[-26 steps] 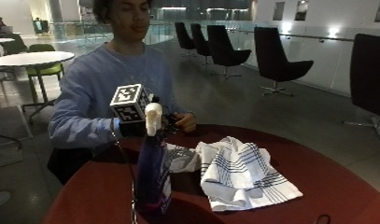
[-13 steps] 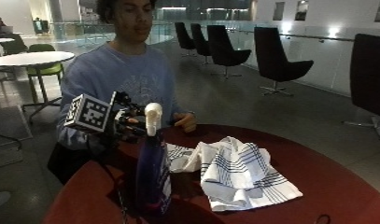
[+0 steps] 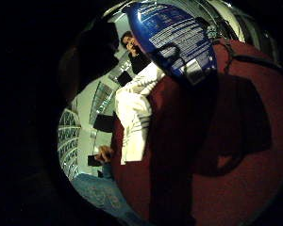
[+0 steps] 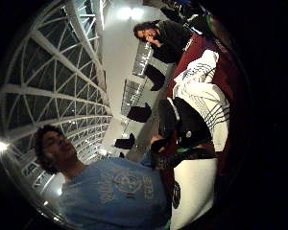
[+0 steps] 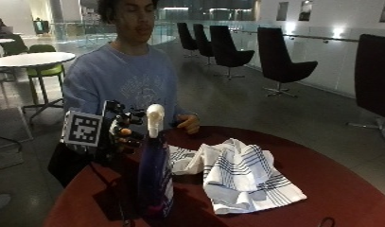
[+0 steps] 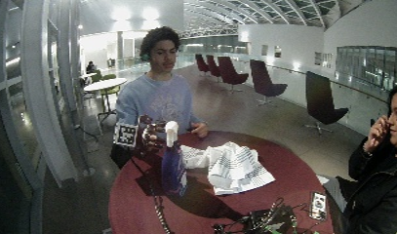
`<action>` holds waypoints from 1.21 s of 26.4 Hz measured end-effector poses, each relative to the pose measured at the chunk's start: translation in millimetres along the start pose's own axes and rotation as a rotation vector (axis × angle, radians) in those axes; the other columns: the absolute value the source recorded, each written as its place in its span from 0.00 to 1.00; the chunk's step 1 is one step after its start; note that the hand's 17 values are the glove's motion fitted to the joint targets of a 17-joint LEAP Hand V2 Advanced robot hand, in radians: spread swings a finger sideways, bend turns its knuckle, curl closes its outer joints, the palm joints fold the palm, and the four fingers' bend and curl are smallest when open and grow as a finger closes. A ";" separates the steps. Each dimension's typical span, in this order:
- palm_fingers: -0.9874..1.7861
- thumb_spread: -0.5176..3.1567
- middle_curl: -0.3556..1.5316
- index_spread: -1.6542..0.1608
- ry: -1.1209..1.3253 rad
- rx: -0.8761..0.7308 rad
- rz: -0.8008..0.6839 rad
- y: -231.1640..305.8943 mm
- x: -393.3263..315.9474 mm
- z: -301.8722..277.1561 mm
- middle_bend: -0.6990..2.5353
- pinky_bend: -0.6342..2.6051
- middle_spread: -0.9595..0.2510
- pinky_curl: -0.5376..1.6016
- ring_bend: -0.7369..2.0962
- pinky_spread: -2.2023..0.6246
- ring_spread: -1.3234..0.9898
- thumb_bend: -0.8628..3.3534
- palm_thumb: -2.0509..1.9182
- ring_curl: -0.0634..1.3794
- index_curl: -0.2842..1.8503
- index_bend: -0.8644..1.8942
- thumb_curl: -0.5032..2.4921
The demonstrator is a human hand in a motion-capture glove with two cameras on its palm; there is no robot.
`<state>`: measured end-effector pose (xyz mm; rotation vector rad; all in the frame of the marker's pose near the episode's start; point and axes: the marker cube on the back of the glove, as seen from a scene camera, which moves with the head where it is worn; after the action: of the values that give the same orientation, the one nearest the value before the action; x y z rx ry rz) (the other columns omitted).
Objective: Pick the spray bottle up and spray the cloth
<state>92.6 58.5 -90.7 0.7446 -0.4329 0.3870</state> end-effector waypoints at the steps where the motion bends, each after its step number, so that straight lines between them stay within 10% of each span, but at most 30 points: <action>1: 0.58 0.46 0.38 0.71 0.004 0.019 -0.004 -3.3 2.2 -0.3 0.29 0.28 0.80 0.40 0.36 0.86 0.60 0.23 0.69 0.25 0.26 0.36 0.28; 32: 0.51 0.41 0.39 0.71 0.173 0.173 0.118 -124.6 84.6 15.2 0.31 0.34 0.79 0.42 0.39 0.88 0.61 0.19 0.65 0.26 0.22 0.35 0.27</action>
<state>220.4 -20.8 -107.9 0.8483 -0.2829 0.6001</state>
